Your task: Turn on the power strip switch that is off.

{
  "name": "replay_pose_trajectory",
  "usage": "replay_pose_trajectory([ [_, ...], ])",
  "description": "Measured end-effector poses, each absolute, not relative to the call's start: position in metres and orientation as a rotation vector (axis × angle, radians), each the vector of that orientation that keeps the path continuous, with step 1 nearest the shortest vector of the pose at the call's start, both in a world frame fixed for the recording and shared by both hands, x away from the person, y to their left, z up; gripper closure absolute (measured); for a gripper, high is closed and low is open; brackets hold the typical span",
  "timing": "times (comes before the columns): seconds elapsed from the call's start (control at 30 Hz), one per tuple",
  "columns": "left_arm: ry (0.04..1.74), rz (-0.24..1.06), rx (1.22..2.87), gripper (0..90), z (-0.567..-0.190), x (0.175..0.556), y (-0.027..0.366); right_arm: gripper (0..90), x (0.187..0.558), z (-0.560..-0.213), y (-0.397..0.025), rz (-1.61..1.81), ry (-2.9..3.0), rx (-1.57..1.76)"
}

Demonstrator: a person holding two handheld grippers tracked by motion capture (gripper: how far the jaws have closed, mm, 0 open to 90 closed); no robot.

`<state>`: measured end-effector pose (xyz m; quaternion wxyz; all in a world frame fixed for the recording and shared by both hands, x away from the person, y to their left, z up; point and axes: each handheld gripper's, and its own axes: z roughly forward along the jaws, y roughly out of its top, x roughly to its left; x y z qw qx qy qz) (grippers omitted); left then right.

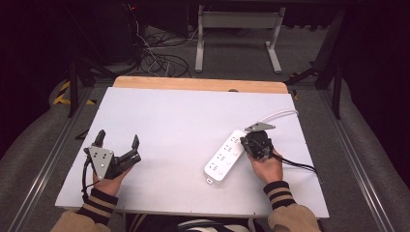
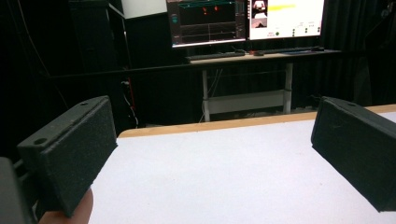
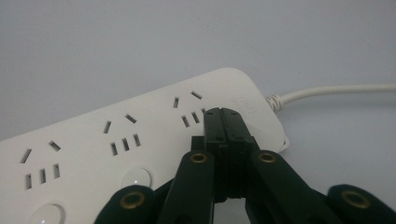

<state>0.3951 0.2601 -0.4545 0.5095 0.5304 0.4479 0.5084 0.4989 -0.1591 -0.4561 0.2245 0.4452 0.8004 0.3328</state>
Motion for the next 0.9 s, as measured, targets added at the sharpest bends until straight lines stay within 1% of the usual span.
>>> replay_pose_trajectory([
  [0.9,1.081,1.216,1.287,0.7,-0.455,0.395,0.259,90.0,0.491,-0.467,-0.157,0.934,2.134,1.207],
])
